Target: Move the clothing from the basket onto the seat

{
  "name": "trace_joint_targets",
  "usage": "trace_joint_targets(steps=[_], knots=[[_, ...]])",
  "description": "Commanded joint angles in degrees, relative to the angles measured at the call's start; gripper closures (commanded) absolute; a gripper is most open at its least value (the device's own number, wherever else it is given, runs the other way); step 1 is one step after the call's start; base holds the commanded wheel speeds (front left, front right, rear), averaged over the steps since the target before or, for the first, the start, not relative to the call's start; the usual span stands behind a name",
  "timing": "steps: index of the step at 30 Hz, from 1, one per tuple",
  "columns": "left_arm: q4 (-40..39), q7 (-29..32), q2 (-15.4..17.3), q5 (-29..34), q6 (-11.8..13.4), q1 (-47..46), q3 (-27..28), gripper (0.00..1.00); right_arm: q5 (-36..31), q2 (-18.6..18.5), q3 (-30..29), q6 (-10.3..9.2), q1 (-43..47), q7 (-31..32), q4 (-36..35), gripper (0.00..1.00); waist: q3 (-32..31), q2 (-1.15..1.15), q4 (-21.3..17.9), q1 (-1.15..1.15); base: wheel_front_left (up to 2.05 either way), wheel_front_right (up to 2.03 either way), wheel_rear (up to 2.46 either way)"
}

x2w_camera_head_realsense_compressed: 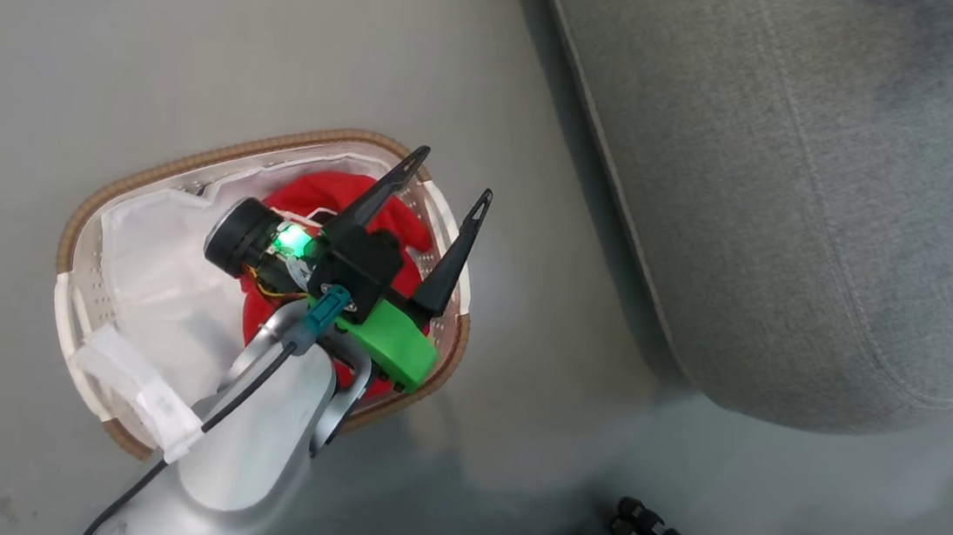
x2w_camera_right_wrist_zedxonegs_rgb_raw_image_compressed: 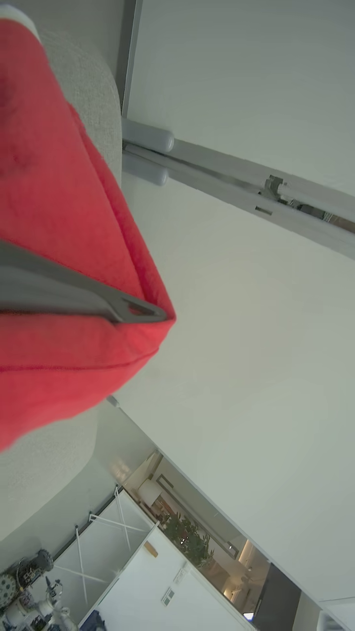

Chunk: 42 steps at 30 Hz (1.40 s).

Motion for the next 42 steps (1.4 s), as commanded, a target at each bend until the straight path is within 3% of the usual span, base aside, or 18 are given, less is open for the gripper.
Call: trace_joint_targets(steps=[1, 11, 12, 15, 25, 33, 42], knots=[[-0.4, 0.0, 0.5, 0.8, 0.2, -1.1, 0.4, 0.0, -0.8, -0.1, -1.8, -0.08, -0.8, -0.1, 1.3, 1.0, 4.3, 0.0, 4.3, -0.01, 0.0, 0.0, 0.0], [-1.9, 0.0, 1.6, 0.6, 1.3, -1.0, 2.1, 0.0, -4.4, 3.7, -15.2, -0.08, 2.7, -0.1, 7.2, 1.0, 8.0, 0.0, 6.6, -0.01, 0.0, 0.0, 0.0], [-1.8, 0.0, 1.5, 0.4, 1.3, -0.9, 2.1, 0.0, -4.5, 4.3, -16.1, -0.08, 3.4, -0.1, 7.4, 0.94, 8.0, 0.0, 6.5, -0.01, 0.0, 0.0, 0.0], [-1.2, 0.0, 1.1, 0.1, 1.0, -0.9, 1.9, 0.0, -4.7, 6.0, -18.2, -0.08, 6.4, -0.1, 7.6, 0.0, 7.3, 0.0, 6.7, -0.01, 0.0, 0.0, 0.0], [0.6, 0.0, -0.2, -0.9, 0.9, 1.3, 2.7, 0.0, -3.0, 10.1, -20.3, -0.08, 19.9, -0.1, 3.0, 0.0, 1.2, 0.0, 7.4, -0.01, 0.0, 0.0, 0.0], [1.8, 0.0, -0.9, -0.8, 1.7, 4.7, 4.4, 0.0, -1.8, 13.3, -21.7, -0.08, 29.2, -0.1, -4.6, 0.0, -5.0, 0.0, 8.7, -0.01, 0.0, 0.0, 0.0], [1.8, 0.0, -1.6, -1.3, 2.9, 8.8, 8.8, 0.0, -2.2, 14.7, -15.4, -0.08, 33.9, -0.1, -7.0, 0.0, -11.4, 0.0, 11.8, -0.01, 0.0, 0.0, 0.0]])
